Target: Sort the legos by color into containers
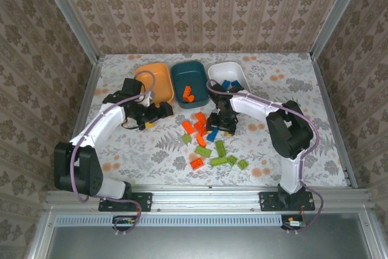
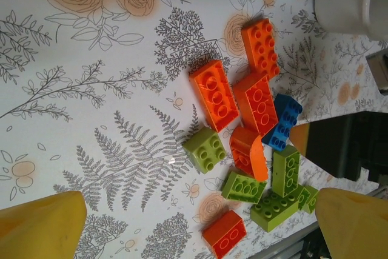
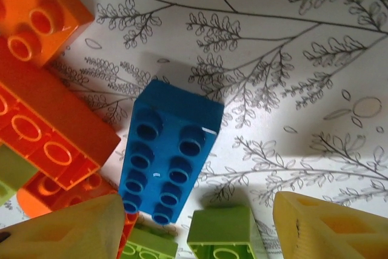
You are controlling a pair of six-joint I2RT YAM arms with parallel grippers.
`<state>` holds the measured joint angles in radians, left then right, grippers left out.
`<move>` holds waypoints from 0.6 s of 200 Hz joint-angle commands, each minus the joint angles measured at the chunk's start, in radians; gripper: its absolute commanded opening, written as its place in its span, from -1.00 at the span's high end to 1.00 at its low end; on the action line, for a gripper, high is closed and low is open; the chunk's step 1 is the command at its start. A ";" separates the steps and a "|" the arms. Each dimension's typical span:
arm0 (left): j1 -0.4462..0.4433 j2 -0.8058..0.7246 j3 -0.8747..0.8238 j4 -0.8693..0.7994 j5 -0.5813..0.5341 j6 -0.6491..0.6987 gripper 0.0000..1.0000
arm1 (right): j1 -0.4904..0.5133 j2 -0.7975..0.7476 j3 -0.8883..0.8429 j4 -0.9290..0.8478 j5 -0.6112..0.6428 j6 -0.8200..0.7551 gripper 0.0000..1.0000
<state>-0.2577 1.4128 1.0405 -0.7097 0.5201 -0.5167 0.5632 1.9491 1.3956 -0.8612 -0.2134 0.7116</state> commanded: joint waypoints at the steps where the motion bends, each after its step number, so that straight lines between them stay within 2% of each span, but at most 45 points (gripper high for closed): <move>1: 0.011 -0.026 -0.014 -0.013 0.007 -0.008 -0.97 | 0.003 0.029 0.042 -0.005 0.023 0.013 -0.33; 120: 0.023 -0.009 -0.004 -0.016 0.014 0.003 -0.99 | 0.003 0.103 0.063 -0.030 0.037 0.000 -0.29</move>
<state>-0.2432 1.4067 1.0340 -0.7097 0.5205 -0.5167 0.5632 2.0308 1.4448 -0.8623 -0.2092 0.7105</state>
